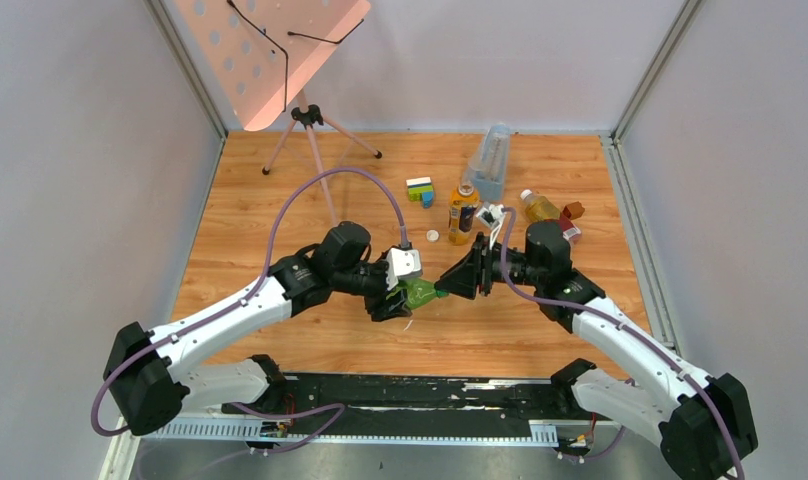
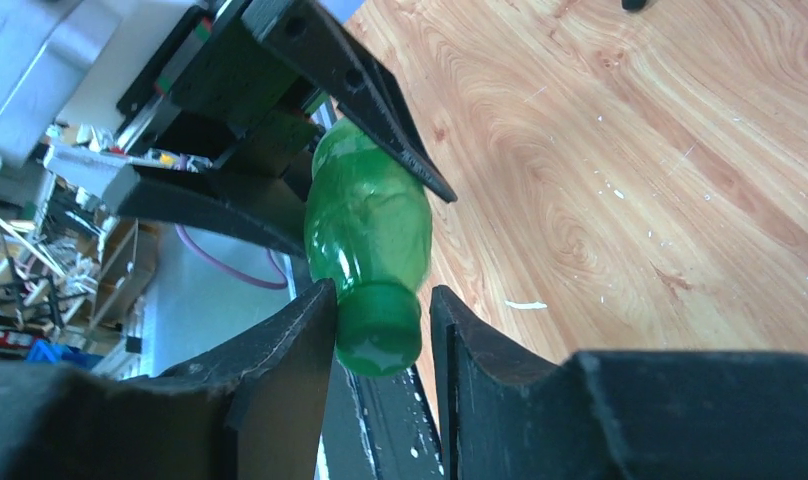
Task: Unscrew the bottle caps
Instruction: Unscrew the bottle cap from the plastic bottle.
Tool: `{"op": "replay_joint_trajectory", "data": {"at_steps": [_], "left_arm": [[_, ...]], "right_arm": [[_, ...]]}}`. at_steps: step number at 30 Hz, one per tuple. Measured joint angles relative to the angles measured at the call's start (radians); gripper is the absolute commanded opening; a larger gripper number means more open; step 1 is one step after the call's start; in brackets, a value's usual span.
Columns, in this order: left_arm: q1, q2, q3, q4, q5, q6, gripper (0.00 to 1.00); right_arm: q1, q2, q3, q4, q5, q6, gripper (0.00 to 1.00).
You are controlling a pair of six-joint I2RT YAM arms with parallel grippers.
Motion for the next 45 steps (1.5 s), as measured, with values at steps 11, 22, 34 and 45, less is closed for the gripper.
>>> {"op": "replay_joint_trajectory", "data": {"at_steps": [11,22,34,45], "left_arm": [[-0.011,-0.05,0.0,-0.027,-0.01,0.0,0.0],[-0.017,-0.066,0.0,-0.032,-0.011,0.001,0.0],[-0.017,-0.061,0.0,-0.031,-0.038,0.001,0.0],[-0.017,-0.057,0.0,-0.04,-0.035,0.001,0.0]], "right_arm": [[-0.002,0.041,0.023,-0.003,0.01,0.112,0.59],[-0.012,0.023,0.023,-0.016,-0.033,0.144,0.59],[-0.014,-0.008,0.023,-0.043,-0.077,0.156,0.37],[-0.019,0.016,0.023,-0.043,-0.108,0.132,0.0]]}}
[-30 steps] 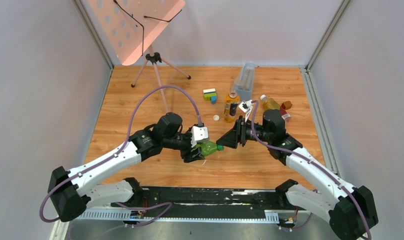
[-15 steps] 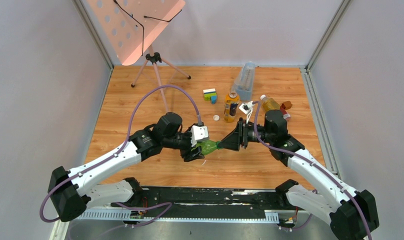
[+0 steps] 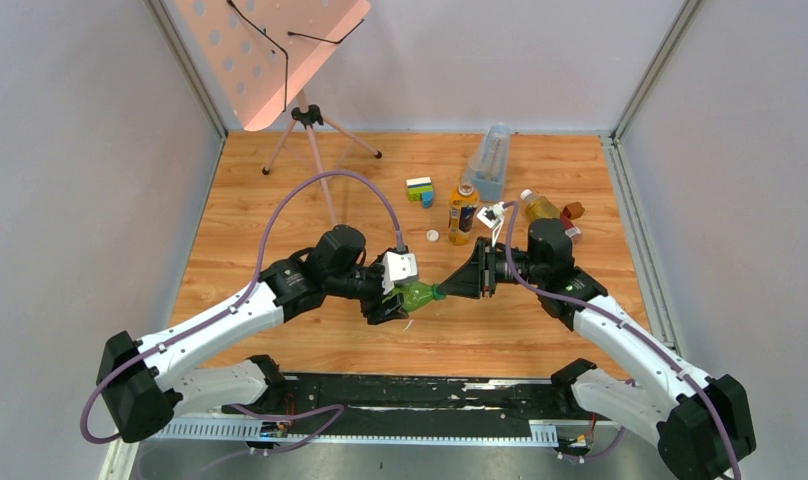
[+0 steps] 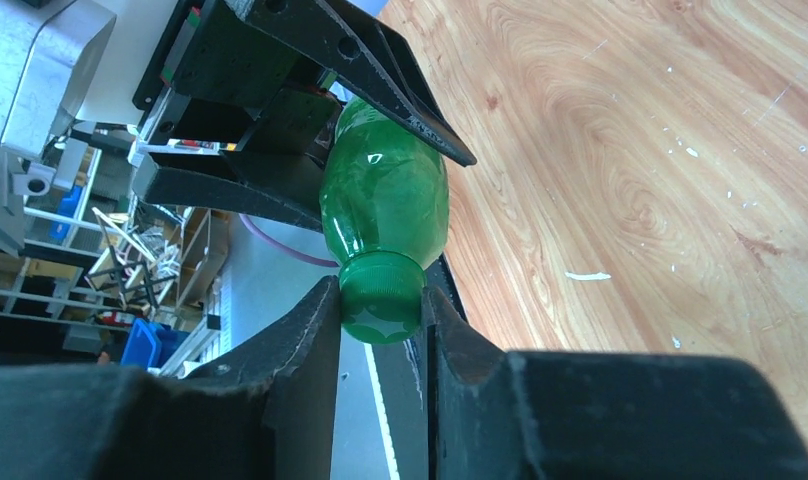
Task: Unscrew the bottle caps
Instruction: Unscrew the bottle cap from the plastic bottle.
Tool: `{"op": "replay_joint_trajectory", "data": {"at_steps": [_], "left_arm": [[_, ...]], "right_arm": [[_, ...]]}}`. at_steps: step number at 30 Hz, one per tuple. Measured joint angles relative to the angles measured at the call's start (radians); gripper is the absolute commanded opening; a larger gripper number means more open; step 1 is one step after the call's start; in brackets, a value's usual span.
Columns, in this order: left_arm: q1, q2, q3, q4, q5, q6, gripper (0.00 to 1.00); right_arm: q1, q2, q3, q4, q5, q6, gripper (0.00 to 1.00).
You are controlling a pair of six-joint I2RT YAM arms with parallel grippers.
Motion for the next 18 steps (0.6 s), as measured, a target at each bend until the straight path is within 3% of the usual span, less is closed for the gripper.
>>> {"op": "replay_joint_trajectory", "data": {"at_steps": [10,18], "left_arm": [[0.003,0.005,0.0,0.014,0.02,-0.01,0.0],[0.059,0.021,0.0,-0.014,0.148,-0.05,0.0]], "right_arm": [[0.007,-0.055,-0.027,0.015,-0.005,-0.129,0.0],[0.056,-0.083,-0.039,0.033,0.019,-0.325,0.0]]}}
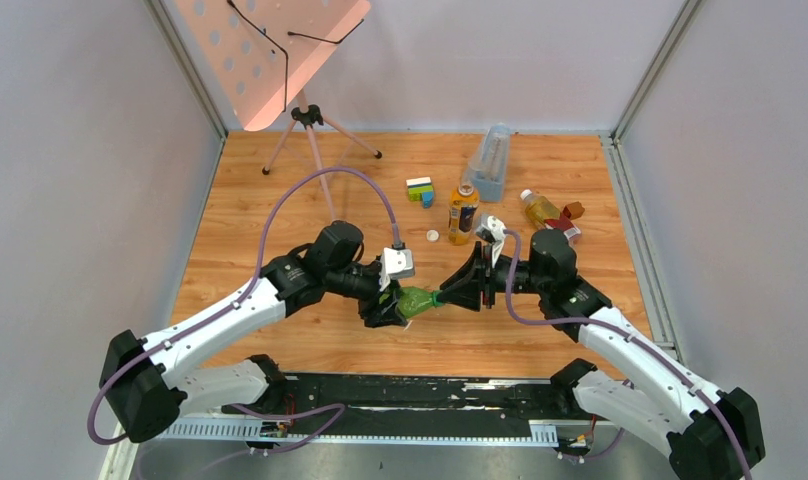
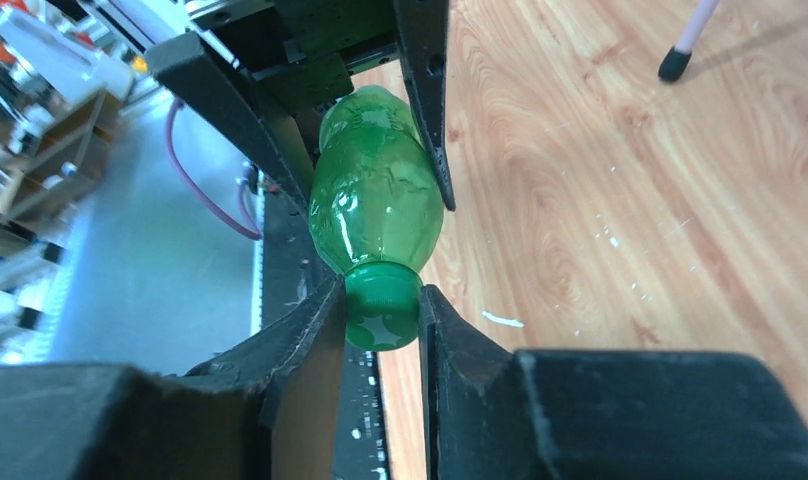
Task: Unscrew the bottle caps
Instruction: Unscrew the bottle cap from the plastic bottle.
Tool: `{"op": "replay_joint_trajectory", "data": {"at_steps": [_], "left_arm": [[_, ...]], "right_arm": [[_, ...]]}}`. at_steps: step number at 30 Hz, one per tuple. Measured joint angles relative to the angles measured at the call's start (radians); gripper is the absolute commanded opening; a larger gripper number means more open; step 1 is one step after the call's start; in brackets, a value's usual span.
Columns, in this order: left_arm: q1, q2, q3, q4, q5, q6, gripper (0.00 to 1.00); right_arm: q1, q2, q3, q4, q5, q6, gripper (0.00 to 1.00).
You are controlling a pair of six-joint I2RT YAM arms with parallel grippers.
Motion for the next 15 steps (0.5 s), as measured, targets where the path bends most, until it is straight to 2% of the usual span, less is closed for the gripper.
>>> {"op": "replay_joint_trajectory", "data": {"at_steps": [6,7,8,11,13,15], "left_arm": [[0.022,-0.002,0.0,-0.047,0.055,-0.043,0.0],[0.022,-0.003,0.0,-0.053,0.056,-0.046,0.0],[0.022,-0.006,0.0,-0.057,0.055,-0.048,0.0],[0.026,-0.014,0.0,-0.055,0.037,-0.05,0.0],[0.029,-0.018,0.004,-0.039,0.026,-0.046,0.0],[0.028,-0.021,0.017,-0.035,0.018,-0.042,0.0]], "right_arm": [[0.062,0.0,0.018,-0.024,0.012,-0.211,0.01],[0.069,0.0,0.019,-0.025,0.014,-0.218,0.1],[0.077,0.0,0.022,-0.027,0.029,-0.222,0.25],[0.09,0.0,0.035,-0.03,0.107,-0.179,0.5],[0.092,0.0,0.044,-0.033,0.166,-0.12,0.59],[0.091,-0.004,0.046,-0.038,0.204,-0.061,0.62]]}}
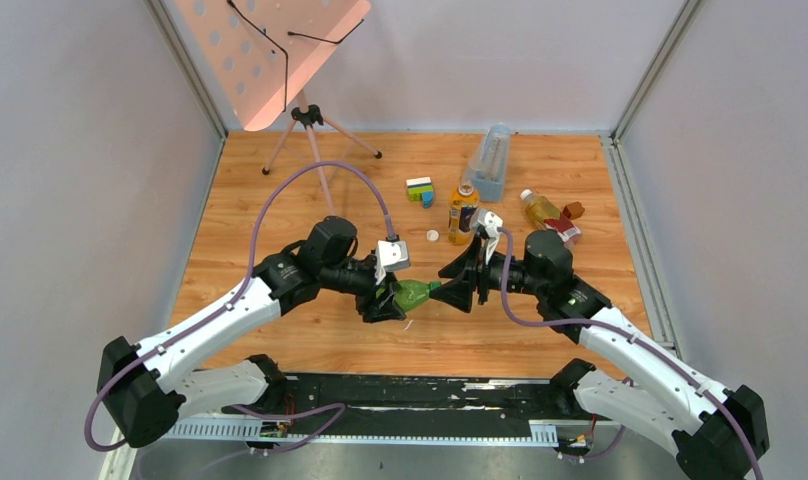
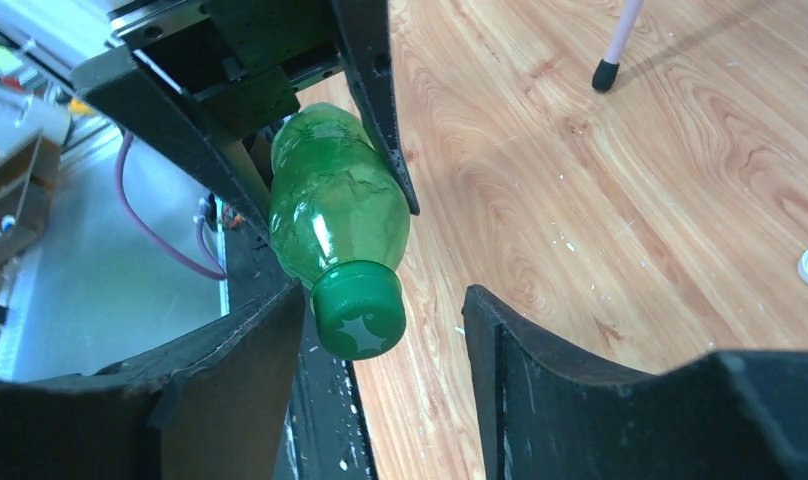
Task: Unscrew the bottle caps
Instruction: Unscrew the bottle cap from the plastic bottle.
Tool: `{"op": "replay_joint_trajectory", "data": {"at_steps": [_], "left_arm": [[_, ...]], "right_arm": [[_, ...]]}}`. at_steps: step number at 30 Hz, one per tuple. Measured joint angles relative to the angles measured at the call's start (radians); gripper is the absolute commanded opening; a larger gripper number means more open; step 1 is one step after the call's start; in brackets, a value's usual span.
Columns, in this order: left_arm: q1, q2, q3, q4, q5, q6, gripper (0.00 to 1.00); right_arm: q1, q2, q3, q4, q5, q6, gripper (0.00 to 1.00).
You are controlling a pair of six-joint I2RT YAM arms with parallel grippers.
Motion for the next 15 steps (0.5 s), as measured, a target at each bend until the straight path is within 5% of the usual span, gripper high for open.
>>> {"op": "replay_joint_trajectory", "data": {"at_steps": [15], "left_arm": [[-0.013,-0.009,0.009,0.022,-0.038,0.004,0.0]], "right_arm": [[-0.067,-0.02,0.025,-0.058,-0.025,0.262,0.53]]}}
